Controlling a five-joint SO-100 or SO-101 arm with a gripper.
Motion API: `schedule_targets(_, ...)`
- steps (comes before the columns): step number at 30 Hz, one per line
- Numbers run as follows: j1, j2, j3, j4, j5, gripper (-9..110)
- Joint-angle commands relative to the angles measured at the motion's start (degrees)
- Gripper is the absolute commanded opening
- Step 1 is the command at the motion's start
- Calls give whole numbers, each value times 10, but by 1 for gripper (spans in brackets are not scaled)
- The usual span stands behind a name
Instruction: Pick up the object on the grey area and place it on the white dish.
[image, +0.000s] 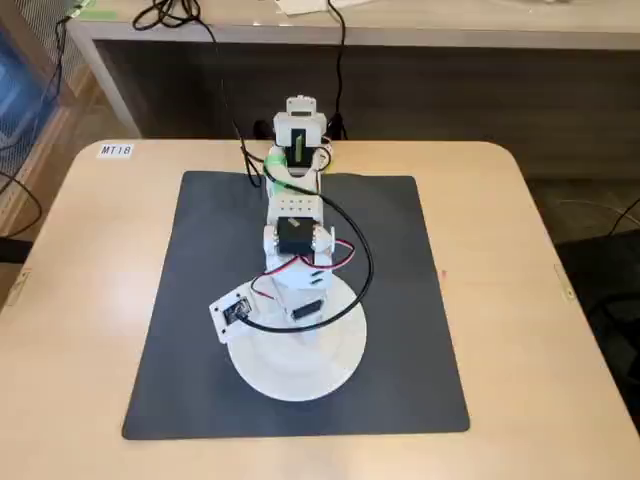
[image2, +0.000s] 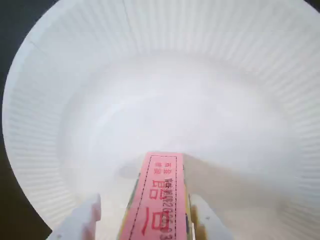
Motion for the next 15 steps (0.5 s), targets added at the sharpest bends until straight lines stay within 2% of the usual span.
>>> schedule_targets(1, -7, 40, -30, 4, 7, 26)
schedule_targets(15, -6, 98, 10, 6, 26, 38)
